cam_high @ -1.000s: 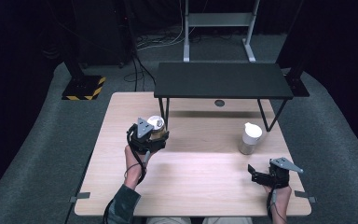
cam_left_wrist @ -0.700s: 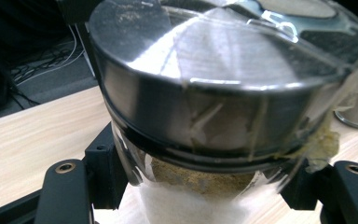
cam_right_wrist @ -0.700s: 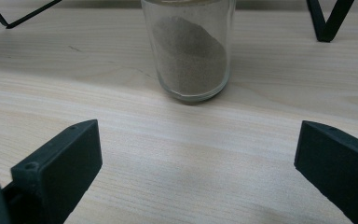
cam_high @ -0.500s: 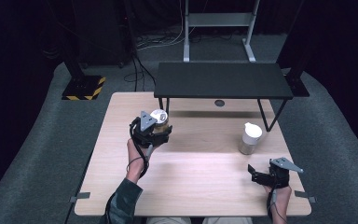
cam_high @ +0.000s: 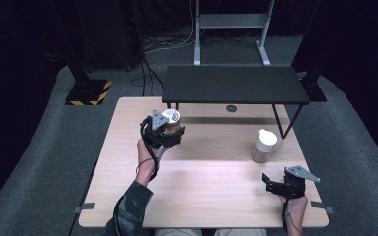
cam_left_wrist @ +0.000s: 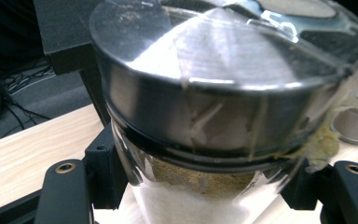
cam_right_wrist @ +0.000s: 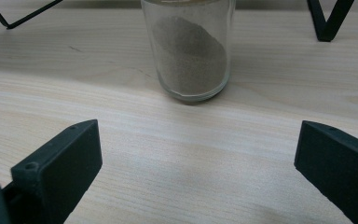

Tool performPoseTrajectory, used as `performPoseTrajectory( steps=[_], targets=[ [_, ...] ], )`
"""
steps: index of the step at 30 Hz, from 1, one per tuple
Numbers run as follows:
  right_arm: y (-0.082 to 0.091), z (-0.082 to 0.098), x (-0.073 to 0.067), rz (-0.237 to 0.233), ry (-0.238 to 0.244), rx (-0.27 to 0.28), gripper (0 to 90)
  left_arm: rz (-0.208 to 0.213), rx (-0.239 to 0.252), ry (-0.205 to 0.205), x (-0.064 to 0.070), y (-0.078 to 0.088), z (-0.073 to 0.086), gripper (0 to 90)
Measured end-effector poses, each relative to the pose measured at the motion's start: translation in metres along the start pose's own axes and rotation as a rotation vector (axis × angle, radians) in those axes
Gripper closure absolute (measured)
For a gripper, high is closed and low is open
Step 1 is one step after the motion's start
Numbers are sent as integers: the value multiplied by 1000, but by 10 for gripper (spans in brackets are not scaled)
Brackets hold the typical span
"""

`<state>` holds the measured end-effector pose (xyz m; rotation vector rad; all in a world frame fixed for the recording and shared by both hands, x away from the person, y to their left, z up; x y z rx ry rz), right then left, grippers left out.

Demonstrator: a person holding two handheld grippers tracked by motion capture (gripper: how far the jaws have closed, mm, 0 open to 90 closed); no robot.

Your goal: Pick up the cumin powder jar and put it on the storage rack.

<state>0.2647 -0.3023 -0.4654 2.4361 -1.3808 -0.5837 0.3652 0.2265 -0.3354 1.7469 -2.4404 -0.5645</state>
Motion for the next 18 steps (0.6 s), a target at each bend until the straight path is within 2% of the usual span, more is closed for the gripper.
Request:
performPoseTrajectory(
  steps=[18],
  targets=[
    [0, 0, 0, 0, 2, -2, 0, 16, 6, -1, -2, -8, -18, 307]
  ],
)
Point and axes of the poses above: each handheld gripper's, and its own axes: y roughly backward along the jaws, z roughly out of its underside, x roughly to its right, the point moved 2 cm from there along -y, roughly forward along the jaws, and after that the axes turned 14 degrees about -z, right-handed, at the moved point
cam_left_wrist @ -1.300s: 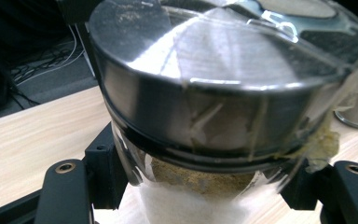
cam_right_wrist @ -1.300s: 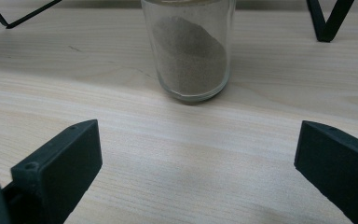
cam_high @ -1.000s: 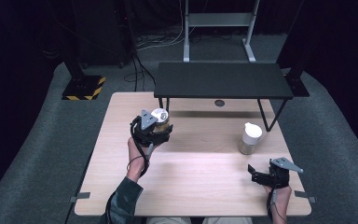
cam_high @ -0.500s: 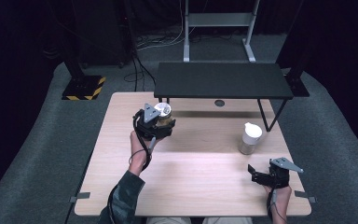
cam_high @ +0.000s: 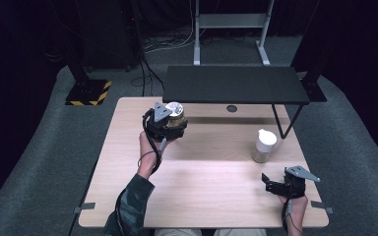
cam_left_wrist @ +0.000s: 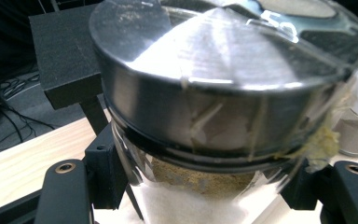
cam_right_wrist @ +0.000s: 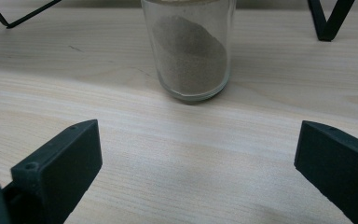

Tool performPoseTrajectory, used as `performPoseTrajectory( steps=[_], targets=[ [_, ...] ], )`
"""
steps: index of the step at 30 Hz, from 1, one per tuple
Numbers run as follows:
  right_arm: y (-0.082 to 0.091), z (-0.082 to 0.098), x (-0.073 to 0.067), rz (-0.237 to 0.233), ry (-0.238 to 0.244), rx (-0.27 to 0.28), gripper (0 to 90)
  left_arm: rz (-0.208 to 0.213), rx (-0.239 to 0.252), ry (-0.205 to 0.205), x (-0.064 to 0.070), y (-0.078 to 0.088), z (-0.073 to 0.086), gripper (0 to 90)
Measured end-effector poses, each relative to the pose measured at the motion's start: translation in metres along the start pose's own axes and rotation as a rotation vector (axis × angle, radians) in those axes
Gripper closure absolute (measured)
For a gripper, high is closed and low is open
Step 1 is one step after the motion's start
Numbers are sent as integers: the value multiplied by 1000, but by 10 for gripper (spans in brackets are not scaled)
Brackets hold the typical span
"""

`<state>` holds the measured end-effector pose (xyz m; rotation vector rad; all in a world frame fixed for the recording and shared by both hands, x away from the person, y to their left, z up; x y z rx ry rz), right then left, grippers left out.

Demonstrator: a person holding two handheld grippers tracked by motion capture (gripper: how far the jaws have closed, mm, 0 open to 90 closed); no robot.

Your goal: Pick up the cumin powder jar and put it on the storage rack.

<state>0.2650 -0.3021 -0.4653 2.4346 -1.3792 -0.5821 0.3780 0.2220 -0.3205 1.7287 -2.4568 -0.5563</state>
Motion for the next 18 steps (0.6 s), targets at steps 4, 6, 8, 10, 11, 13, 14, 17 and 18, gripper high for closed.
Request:
performPoseTrajectory(
  steps=[4, 6, 8, 10, 11, 13, 14, 17, 18],
  targets=[
    [0, 0, 0, 0, 1, -1, 0, 5, 1, 7, -1, -2, -3, 308],
    [0, 0, 0, 0, 1, 0, 0, 6, 2, 8, -2, -3, -4, 308],
    [0, 0, 0, 0, 0, -2, 0, 7, 3, 8, -2, -4, -7, 307],
    [0, 0, 0, 1, 1, -2, 0, 8, 3, 3, -2, -4, -9, 307],
    [0, 0, 0, 0, 1, -2, 0, 9, 4, 5, -2, -4, -10, 307],
    [0, 0, 0, 0, 1, -3, 0, 10, 2, 2, -3, -4, -13, 308],
    [0, 0, 0, 0, 1, -3, 0, 11, 4, 4, -3, -5, -13, 308],
    [0, 0, 0, 0, 0, -2, 0, 15, 3, 5, -5, -6, -17, 307],
    [0, 0, 0, -1, 0, -2, 0, 16, 2, 5, -5, -6, -18, 308]
  ],
)
Point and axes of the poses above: each handheld gripper's, and its own axes: y roughly backward along the jaws, z roughly out of its underside, x roughly to its right, the point moved 2 cm from there along -y, roughly forward along the jaws, and after that the axes turned 14 degrees about -z, right-handed, at the moved point
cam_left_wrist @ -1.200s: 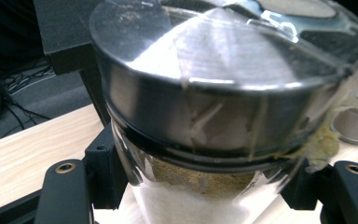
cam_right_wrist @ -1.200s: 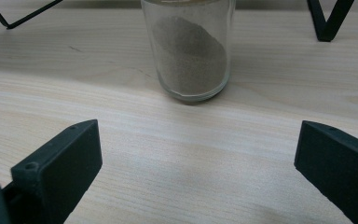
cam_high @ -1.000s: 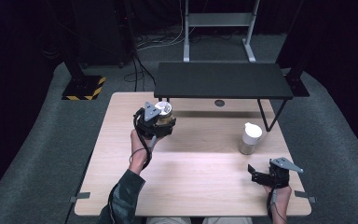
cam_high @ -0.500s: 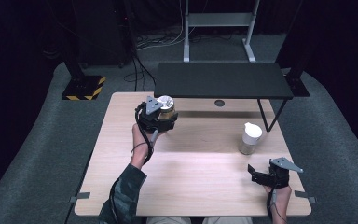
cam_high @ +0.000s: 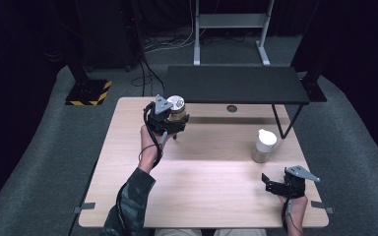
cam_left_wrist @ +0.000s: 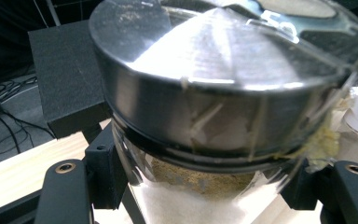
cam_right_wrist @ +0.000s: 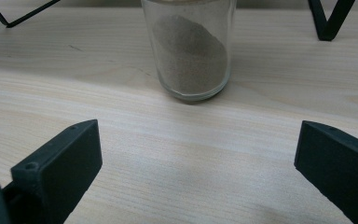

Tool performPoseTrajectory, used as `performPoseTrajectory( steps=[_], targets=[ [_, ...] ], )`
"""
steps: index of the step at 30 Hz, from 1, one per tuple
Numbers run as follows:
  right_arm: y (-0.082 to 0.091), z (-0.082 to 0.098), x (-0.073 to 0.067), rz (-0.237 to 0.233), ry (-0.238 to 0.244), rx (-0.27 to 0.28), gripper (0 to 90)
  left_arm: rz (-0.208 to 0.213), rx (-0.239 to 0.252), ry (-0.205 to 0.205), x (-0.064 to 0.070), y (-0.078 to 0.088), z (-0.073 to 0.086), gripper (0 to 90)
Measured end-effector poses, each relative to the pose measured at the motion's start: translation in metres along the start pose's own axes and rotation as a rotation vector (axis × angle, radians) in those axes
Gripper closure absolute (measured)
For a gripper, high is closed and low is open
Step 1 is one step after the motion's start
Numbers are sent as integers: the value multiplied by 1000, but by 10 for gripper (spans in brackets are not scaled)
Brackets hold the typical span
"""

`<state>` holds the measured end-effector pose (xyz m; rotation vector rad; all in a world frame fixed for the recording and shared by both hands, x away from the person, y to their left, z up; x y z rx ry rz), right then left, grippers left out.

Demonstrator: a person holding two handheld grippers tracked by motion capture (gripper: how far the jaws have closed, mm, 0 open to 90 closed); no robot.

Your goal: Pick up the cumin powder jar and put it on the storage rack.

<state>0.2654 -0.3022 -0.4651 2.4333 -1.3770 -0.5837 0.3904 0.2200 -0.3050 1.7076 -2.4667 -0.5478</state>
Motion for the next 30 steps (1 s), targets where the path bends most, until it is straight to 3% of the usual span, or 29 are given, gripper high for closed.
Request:
performPoseTrajectory(
  steps=[30],
  targets=[
    [0, 0, 1, -3, -4, -2, 0, 33, 11, 0, -7, -4, -35, 307]
  ],
)
Point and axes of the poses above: each handheld gripper's, and its own axes: y roughly backward along the jaws, z roughly out of its underside, x roughly to its right, the point moved 2 cm from there along -y, roughly forward along the jaws, and after that the axes turned 14 degrees about -z, right-handed, at the moved point
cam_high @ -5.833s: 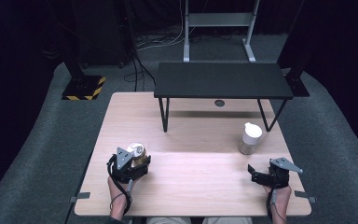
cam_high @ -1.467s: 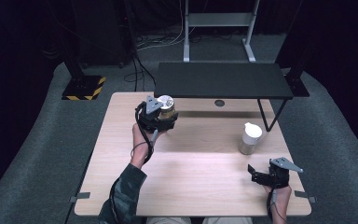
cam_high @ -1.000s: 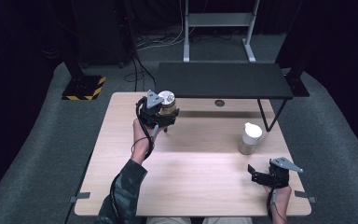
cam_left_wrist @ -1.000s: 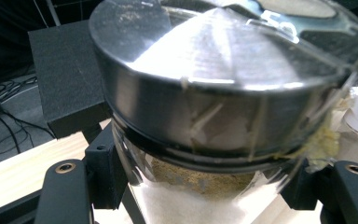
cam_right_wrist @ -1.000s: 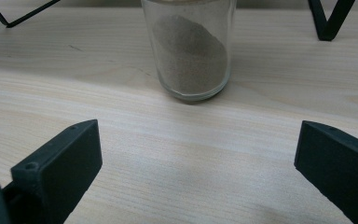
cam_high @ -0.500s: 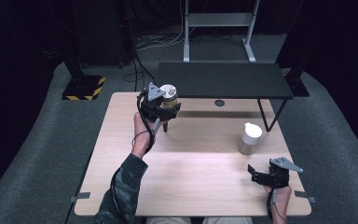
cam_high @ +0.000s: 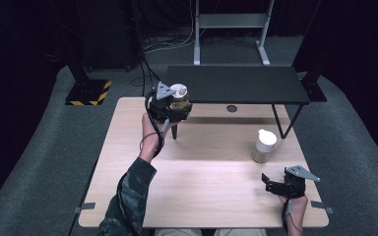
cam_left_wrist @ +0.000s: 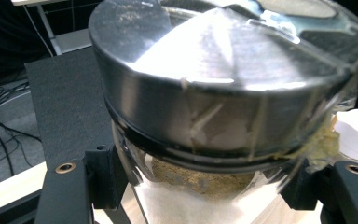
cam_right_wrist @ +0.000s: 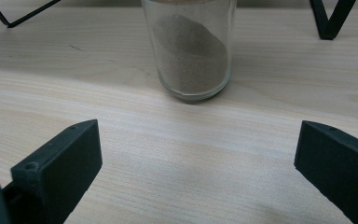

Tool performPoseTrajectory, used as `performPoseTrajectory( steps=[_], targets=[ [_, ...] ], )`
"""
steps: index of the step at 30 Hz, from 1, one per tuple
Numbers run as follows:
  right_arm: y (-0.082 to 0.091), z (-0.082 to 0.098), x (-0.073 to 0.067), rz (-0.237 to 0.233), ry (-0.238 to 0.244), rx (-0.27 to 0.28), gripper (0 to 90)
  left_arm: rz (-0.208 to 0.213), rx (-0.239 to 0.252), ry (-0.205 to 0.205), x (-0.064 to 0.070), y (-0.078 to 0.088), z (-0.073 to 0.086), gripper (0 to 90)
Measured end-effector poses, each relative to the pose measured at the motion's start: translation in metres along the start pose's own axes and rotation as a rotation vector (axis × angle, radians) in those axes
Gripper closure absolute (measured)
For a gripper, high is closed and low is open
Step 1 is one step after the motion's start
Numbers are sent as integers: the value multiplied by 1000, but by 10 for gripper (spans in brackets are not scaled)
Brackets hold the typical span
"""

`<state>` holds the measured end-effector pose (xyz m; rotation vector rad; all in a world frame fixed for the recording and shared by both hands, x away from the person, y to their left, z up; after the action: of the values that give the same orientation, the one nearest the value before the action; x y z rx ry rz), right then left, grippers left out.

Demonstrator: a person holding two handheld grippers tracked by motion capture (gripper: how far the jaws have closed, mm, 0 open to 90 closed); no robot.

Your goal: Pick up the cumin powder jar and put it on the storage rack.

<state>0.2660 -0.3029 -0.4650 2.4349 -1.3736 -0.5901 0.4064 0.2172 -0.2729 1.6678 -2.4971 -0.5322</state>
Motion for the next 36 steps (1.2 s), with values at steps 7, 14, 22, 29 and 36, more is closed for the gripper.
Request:
performPoseTrajectory(
  steps=[7, 14, 22, 29, 36],
  targets=[
    [0, 0, 0, -1, -1, -1, 0, 2, 3, 5, -2, -1, -8, 308],
    [0, 0, 0, -1, -1, -2, 0, -2, 4, 9, -4, -4, -15, 308],
    [0, 0, 1, -3, -1, -1, 0, -5, -2, 11, -5, -12, -25, 308],
    [0, 0, 1, -4, -2, -2, 0, -16, -11, 19, -5, -22, -33, 308],
    [0, -1, 2, -7, -4, -2, 0, -37, -31, 30, -10, -33, -38, 308]
  ],
)
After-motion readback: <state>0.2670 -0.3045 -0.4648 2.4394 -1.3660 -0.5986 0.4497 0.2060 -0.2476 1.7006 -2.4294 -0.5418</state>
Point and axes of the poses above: each handheld gripper's, and its own axes: y roughly backward along the jaws, z roughly out of its underside, x roughly to its right, the point moved 2 cm from there along -y, roughly forward along the jaws, and after that the axes turned 14 degrees about -z, right-handed, at the moved point
